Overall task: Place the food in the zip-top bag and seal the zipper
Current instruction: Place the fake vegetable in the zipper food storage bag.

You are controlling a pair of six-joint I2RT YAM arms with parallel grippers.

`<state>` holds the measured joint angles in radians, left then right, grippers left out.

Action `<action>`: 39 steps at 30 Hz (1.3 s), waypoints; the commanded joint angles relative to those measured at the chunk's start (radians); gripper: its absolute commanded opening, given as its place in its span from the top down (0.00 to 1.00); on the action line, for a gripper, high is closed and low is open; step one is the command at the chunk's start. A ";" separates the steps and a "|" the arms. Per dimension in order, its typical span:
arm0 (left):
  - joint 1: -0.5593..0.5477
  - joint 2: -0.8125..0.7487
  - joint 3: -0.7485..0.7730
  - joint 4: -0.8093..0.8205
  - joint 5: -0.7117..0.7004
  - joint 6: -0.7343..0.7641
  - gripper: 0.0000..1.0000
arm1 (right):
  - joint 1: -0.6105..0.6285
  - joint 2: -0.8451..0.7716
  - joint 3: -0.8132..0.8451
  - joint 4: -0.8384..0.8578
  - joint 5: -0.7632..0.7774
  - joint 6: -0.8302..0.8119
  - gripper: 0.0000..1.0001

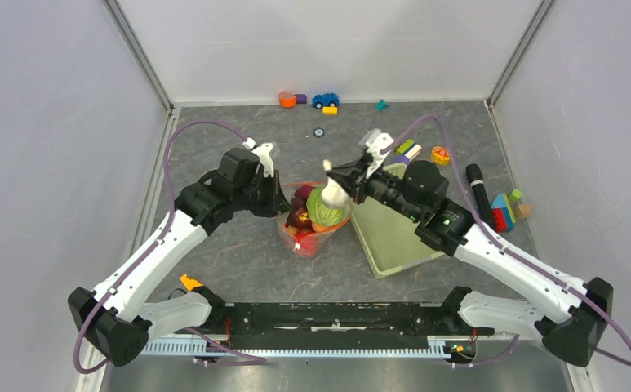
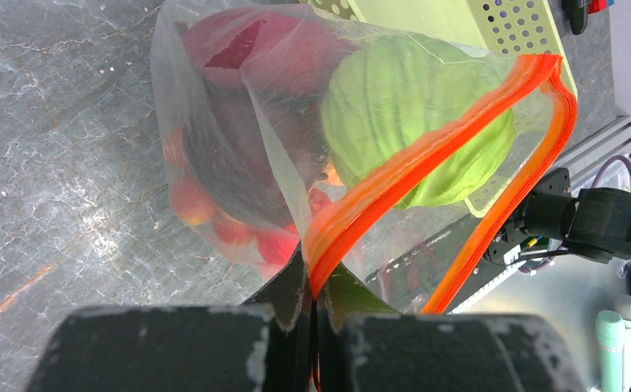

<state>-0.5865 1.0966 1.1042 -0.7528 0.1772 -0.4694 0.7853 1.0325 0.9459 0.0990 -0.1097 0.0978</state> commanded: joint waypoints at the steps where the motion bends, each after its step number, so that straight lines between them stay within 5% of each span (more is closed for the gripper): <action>1: -0.002 -0.019 0.005 0.040 0.001 0.041 0.97 | 0.097 0.077 0.055 0.073 -0.036 -0.139 1.00; 13: -0.001 -0.010 0.005 0.040 0.004 0.041 0.97 | 0.291 0.193 0.029 0.117 0.206 -0.281 0.99; 28: -0.001 -0.003 0.005 0.040 -0.001 0.041 0.97 | 0.355 0.290 -0.014 0.141 0.332 -0.217 0.95; 31: -0.001 -0.002 0.006 0.040 -0.001 0.041 0.97 | 0.358 0.302 -0.016 0.132 0.323 -0.200 0.88; 35: -0.001 0.002 0.005 0.040 0.002 0.041 0.97 | 0.356 0.303 0.000 0.091 0.313 -0.200 0.54; 39: -0.002 0.004 0.005 0.040 0.005 0.041 0.97 | 0.356 0.267 0.001 0.090 0.335 -0.216 0.37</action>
<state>-0.5865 1.1015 1.1042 -0.7525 0.1768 -0.4698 1.1378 1.3365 0.9337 0.1764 0.1993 -0.1101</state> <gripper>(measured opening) 0.030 0.576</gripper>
